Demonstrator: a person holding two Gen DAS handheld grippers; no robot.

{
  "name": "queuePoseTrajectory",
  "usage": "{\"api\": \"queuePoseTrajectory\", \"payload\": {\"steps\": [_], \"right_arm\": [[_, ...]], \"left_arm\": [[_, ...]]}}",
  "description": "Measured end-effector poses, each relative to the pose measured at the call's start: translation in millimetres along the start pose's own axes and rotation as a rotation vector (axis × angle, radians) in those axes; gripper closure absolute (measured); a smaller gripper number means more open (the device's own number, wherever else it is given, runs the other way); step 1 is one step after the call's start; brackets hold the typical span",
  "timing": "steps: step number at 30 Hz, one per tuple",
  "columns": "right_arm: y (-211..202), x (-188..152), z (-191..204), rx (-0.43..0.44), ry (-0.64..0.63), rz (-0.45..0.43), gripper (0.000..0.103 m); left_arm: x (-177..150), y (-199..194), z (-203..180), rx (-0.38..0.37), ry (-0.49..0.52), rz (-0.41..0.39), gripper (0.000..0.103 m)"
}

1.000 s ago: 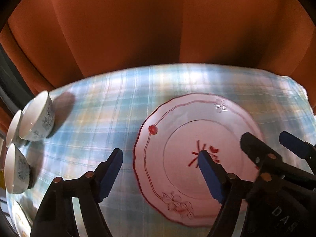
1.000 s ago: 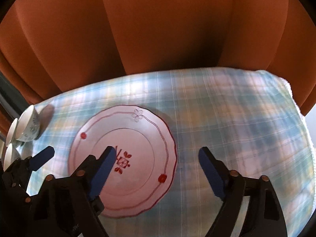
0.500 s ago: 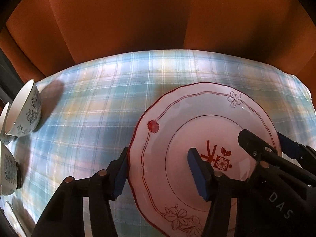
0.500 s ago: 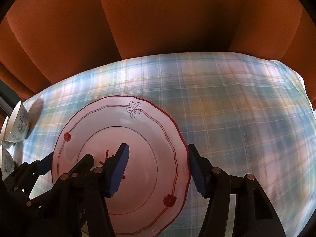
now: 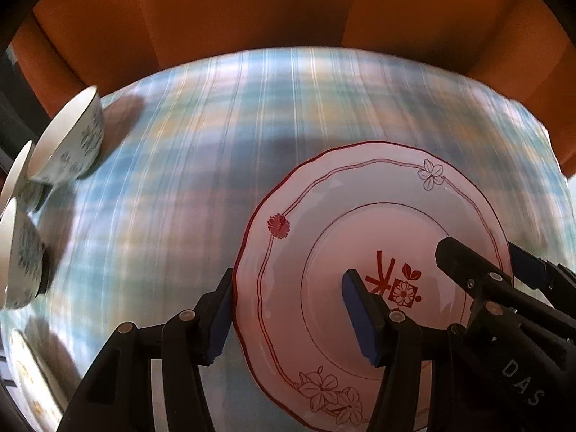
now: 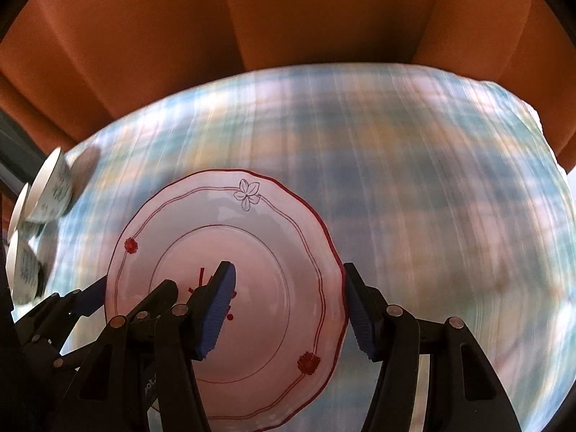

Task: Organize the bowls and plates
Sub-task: 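Grasp the red-pattern plate's rim with the right gripper and lift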

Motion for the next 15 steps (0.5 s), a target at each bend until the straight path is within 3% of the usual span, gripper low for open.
{"api": "queuePoseTrajectory", "payload": {"steps": [9, 15], "right_arm": [[-34.6, -46.4, 6.1, 0.026, 0.015, 0.058, 0.04], [-49.2, -65.5, 10.9, 0.063, -0.007, 0.084, 0.04]], "left_arm": [[-41.7, -32.9, 3.7, -0.026, 0.007, 0.043, 0.045], [-63.3, -48.1, 5.5, 0.042, -0.045, 0.041, 0.047]]}}
Point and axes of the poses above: each gripper's, at about its wrist camera, not at the fingertips, and y roughly the way its jaws point, z to its left, x to its top, the point moved 1 cm from there along y, roughly the way its jaws point, and after that the axes turned 14 degrees about -z, right-handed, at the moved point
